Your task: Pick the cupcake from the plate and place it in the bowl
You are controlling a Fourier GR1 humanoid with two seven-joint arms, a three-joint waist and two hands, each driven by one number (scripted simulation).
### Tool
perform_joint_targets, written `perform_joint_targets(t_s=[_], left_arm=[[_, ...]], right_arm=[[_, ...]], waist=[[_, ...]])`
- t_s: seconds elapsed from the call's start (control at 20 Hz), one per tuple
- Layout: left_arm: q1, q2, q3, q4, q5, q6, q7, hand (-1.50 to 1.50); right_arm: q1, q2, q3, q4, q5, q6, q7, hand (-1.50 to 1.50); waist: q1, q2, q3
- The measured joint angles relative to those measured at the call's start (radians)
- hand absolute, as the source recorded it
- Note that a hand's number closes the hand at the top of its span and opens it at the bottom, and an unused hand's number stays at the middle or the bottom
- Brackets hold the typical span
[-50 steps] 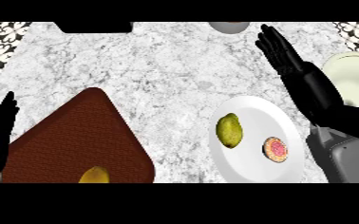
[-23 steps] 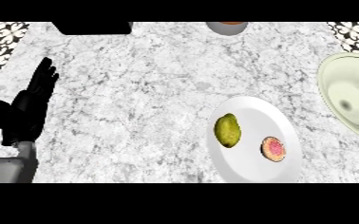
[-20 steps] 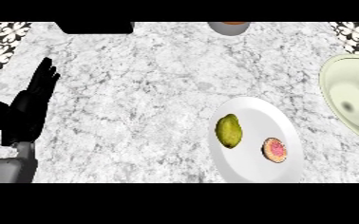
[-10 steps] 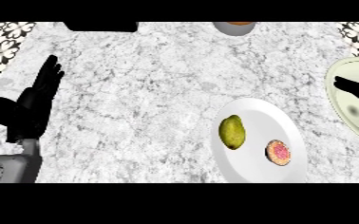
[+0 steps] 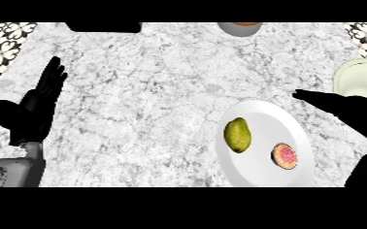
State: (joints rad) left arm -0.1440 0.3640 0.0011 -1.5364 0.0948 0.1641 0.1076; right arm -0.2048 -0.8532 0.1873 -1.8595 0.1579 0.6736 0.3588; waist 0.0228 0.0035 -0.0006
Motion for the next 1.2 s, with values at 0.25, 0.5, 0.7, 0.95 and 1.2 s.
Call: perform_joint_targets(t_s=[0.25,0.5,0.7,0.95,1.2], left_arm=[[0.002,0.002,0.024,0.007,-0.007,-0.011,-0.001,0.0],[0.009,-0.019,0.034,-0.004,-0.026,-0.012,0.002,0.0],[0.004,-0.023,0.043,-0.008,-0.029,-0.026,0.013,0.0],[0.011,-0.028,0.072,-0.007,-0.034,-0.049,0.016,0.0],[0.015,-0.054,0.071,-0.028,-0.06,-0.051,0.029,0.0]], right_arm=[[-0.021,0.045,0.074,0.035,0.059,0.081,0.046,-1.5],[-0.033,0.099,0.107,0.056,0.193,0.081,0.013,-1.5],[-0.012,0.139,0.137,0.055,0.327,-0.004,-0.044,-1.5],[0.035,0.186,0.142,0.063,0.438,-0.04,-0.099,-1.5],[0.059,0.244,0.152,0.094,0.506,-0.018,-0.112,-1.5]], waist=[[-0.011,-0.002,0.0],[-0.017,-0.003,0.001],[-0.019,-0.003,0.001],[-0.021,-0.004,0.001],[-0.022,-0.004,0.001]])
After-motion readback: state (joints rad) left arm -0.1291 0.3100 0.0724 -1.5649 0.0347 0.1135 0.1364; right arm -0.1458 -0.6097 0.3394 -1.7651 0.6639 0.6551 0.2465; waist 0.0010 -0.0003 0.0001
